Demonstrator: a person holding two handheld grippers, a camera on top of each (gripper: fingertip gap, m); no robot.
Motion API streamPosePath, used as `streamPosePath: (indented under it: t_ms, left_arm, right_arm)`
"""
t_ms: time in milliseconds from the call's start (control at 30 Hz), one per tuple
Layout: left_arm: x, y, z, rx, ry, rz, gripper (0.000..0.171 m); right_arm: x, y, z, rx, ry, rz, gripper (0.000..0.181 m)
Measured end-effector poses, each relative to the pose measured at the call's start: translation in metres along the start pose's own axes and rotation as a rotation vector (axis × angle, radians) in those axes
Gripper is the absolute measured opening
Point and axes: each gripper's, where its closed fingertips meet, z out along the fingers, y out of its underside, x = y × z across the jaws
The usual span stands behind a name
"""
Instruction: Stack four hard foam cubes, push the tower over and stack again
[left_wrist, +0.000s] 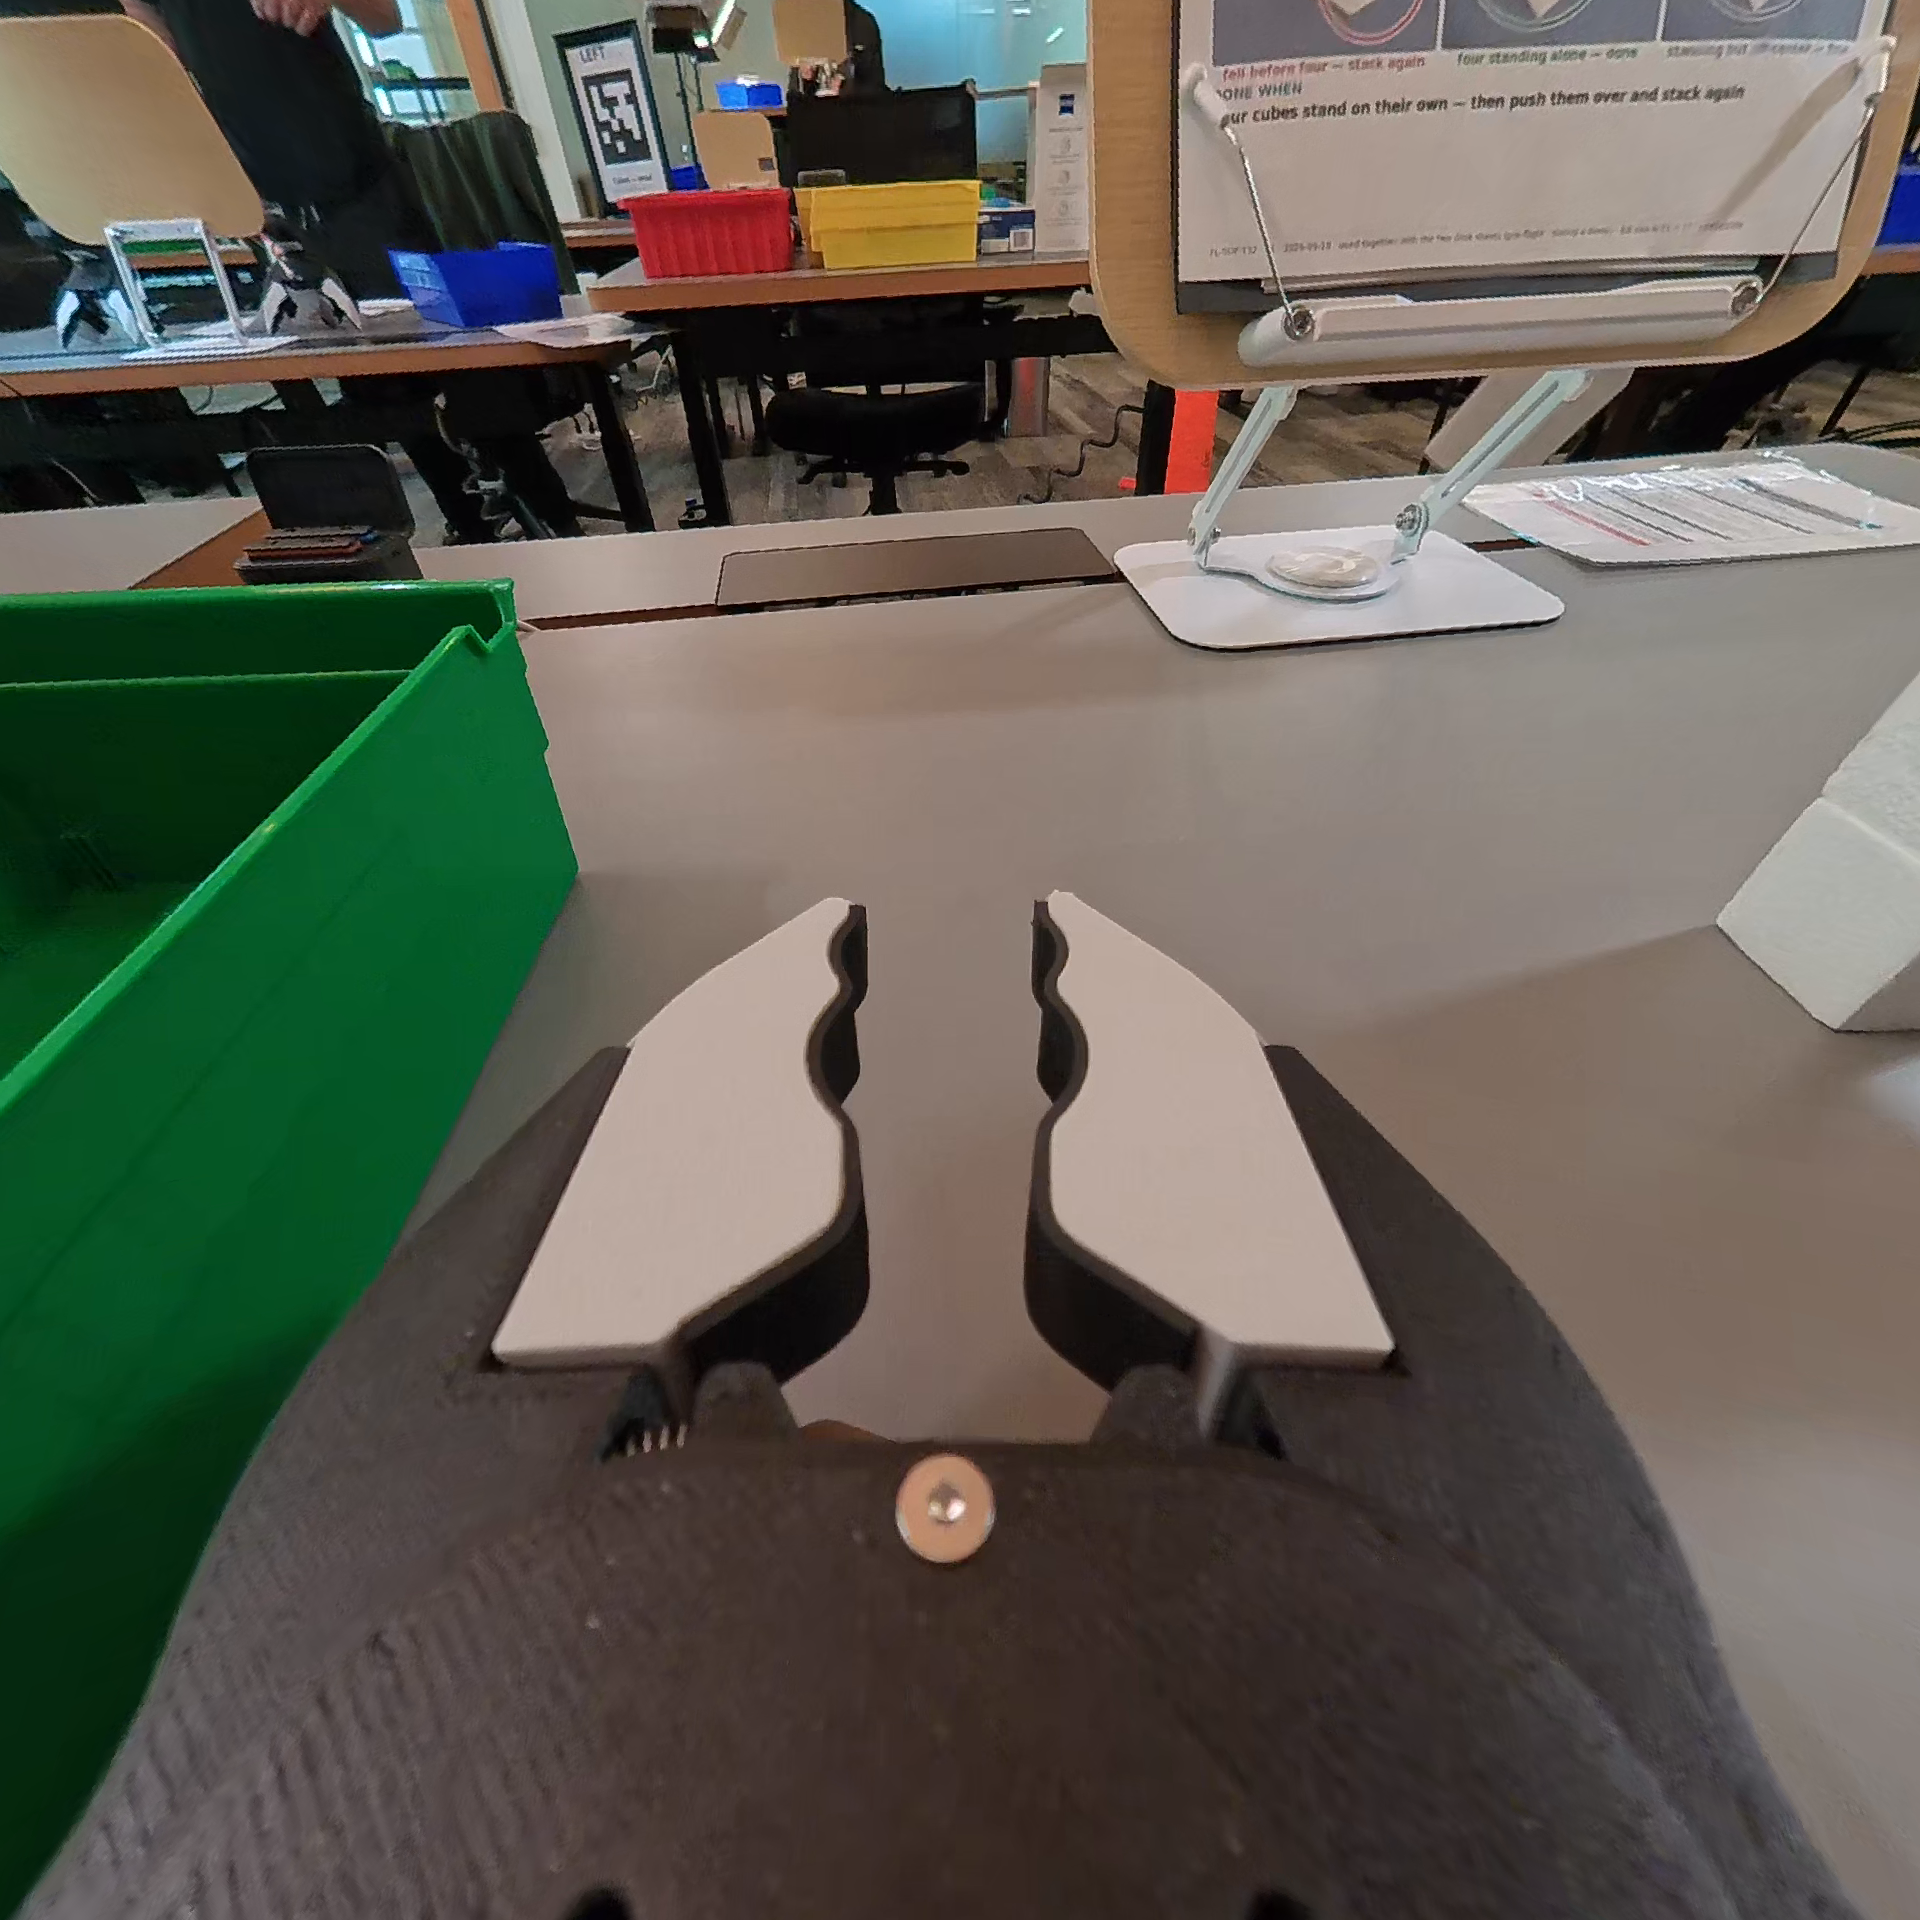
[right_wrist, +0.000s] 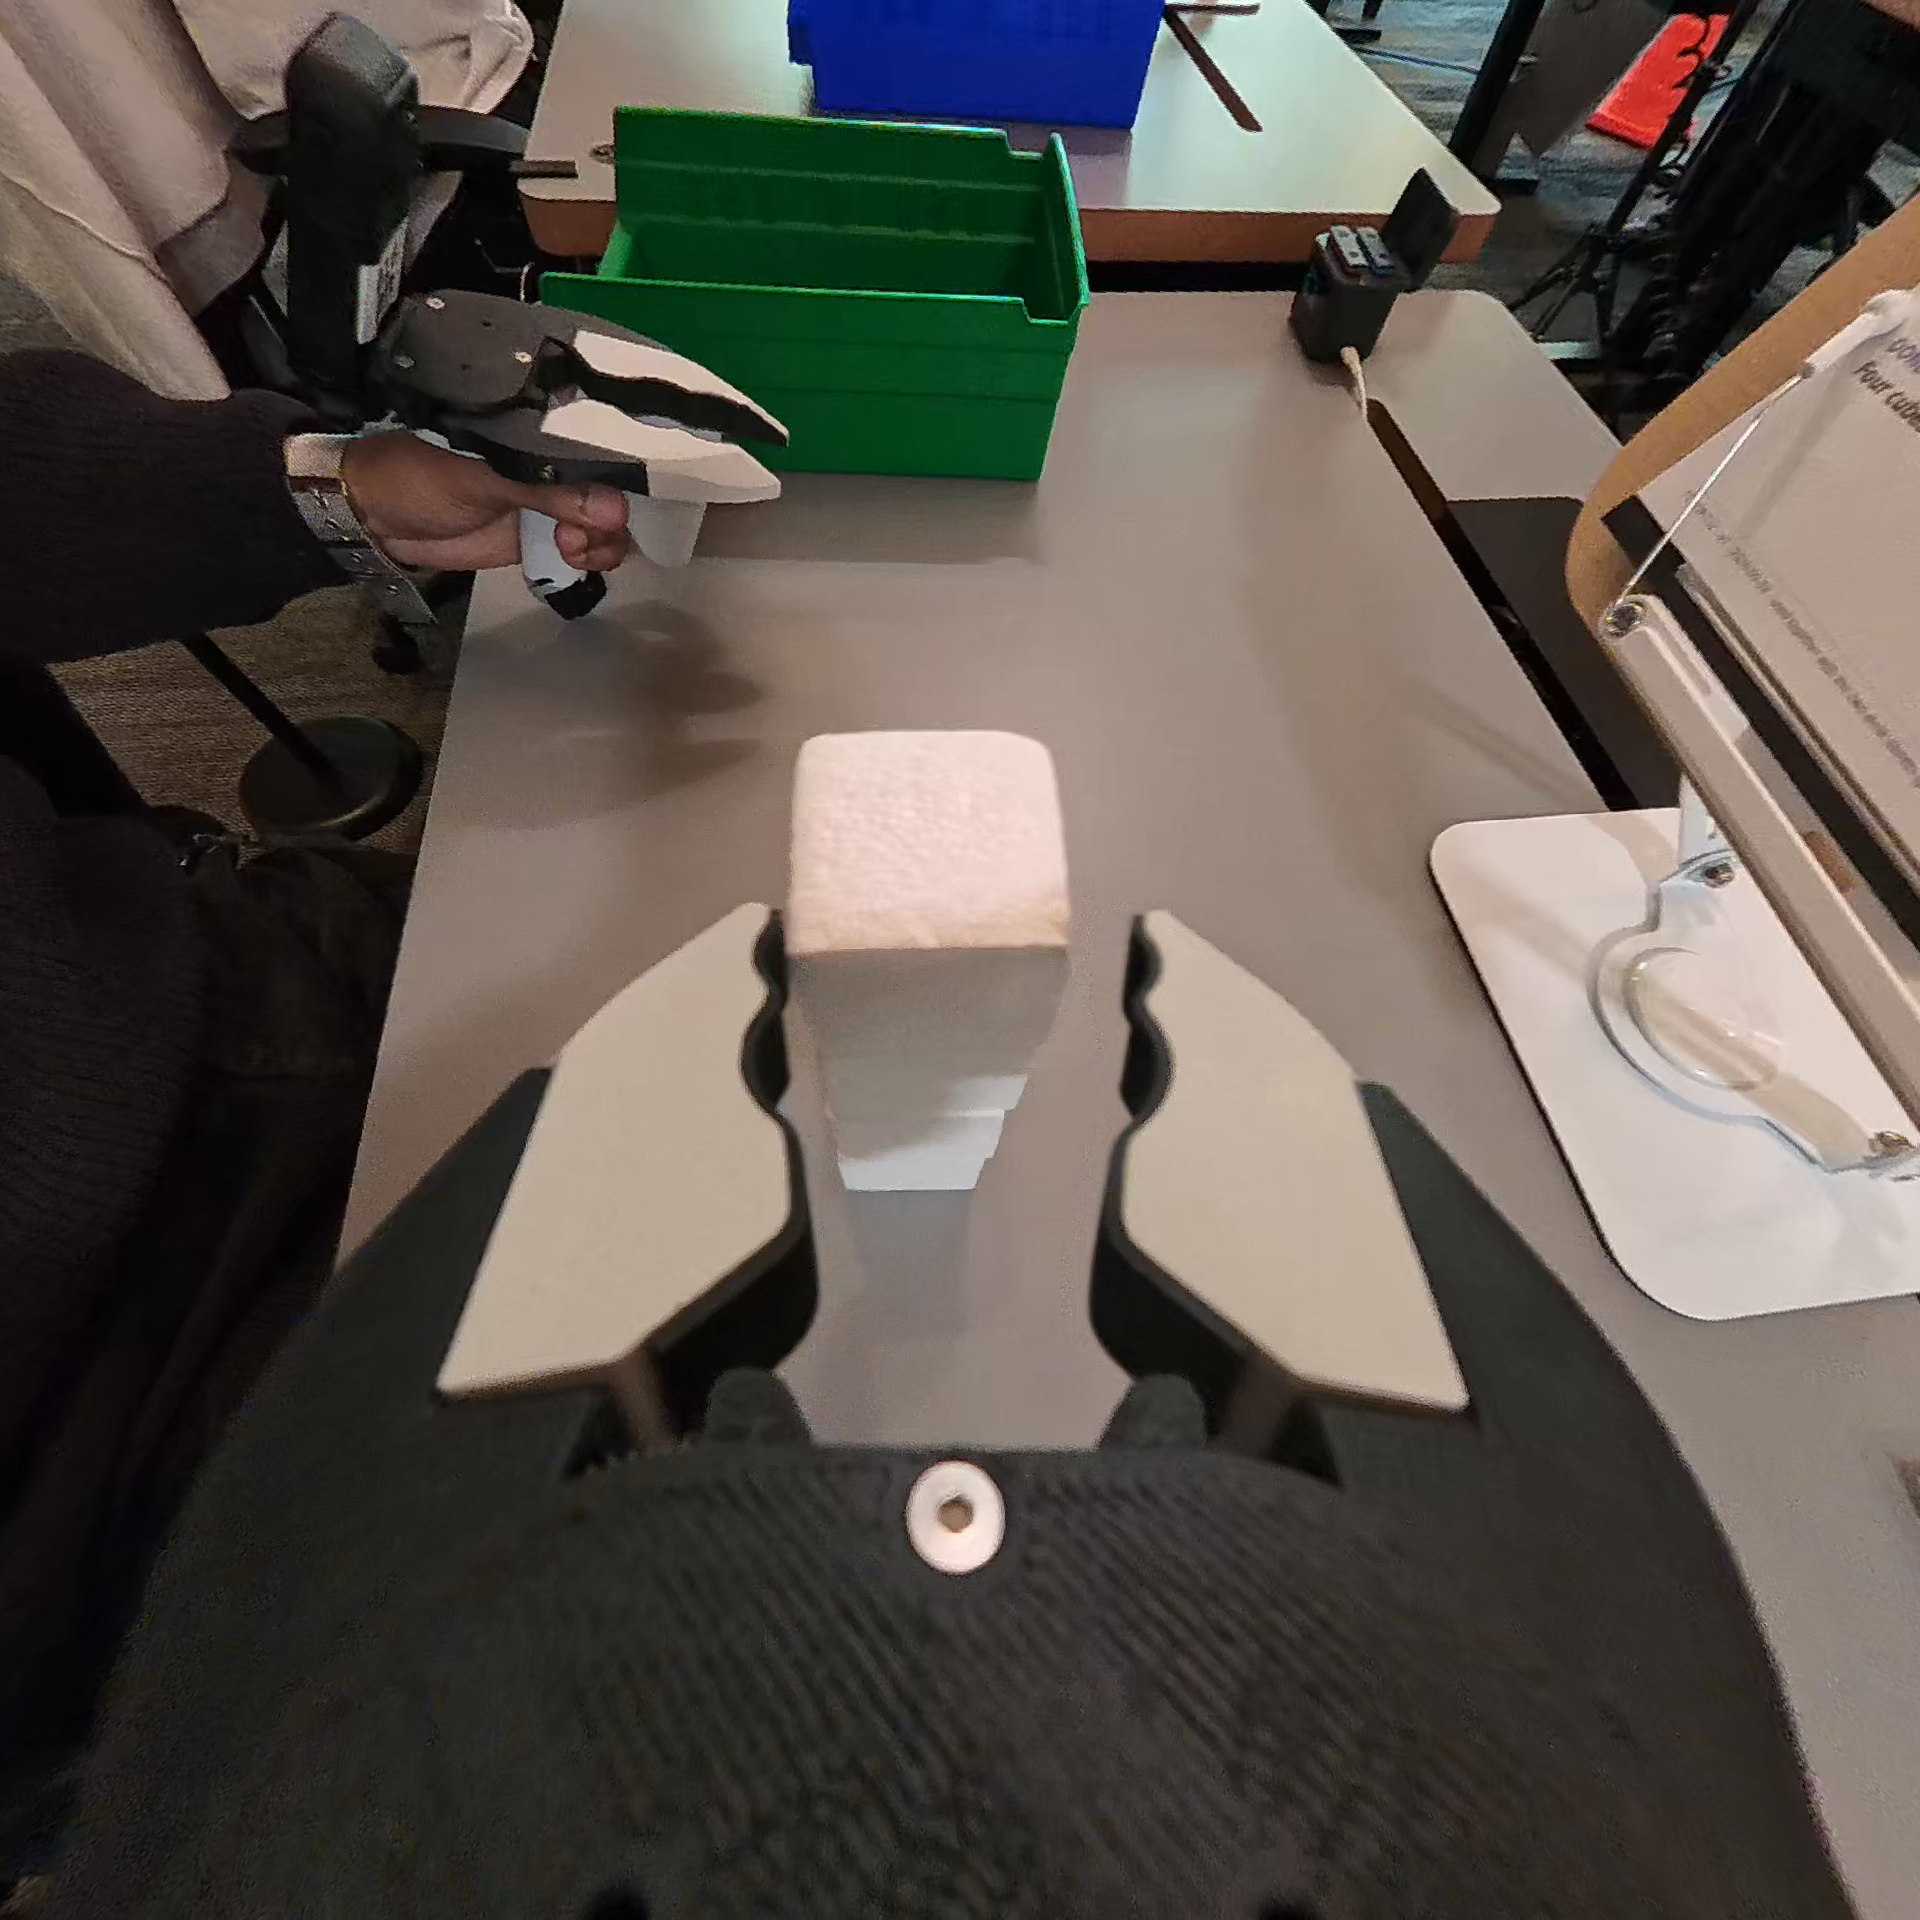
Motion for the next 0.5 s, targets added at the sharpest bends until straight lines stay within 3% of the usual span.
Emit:
streamPosePath:
  t_ms: [300, 500]
  left_arm:
    - [-0.001, 0.0, 0.0, -0.004, -0.006, 0.002, 0.031]
    - [0.0, 0.002, 0.001, -0.012, -0.005, 0.006, 0.031]
  right_arm:
    - [-0.002, -0.008, -0.011, -0.001, 0.043, -0.021, 0.073]
    - [0.003, -0.027, -0.031, 0.093, 0.096, -0.026, 0.072]
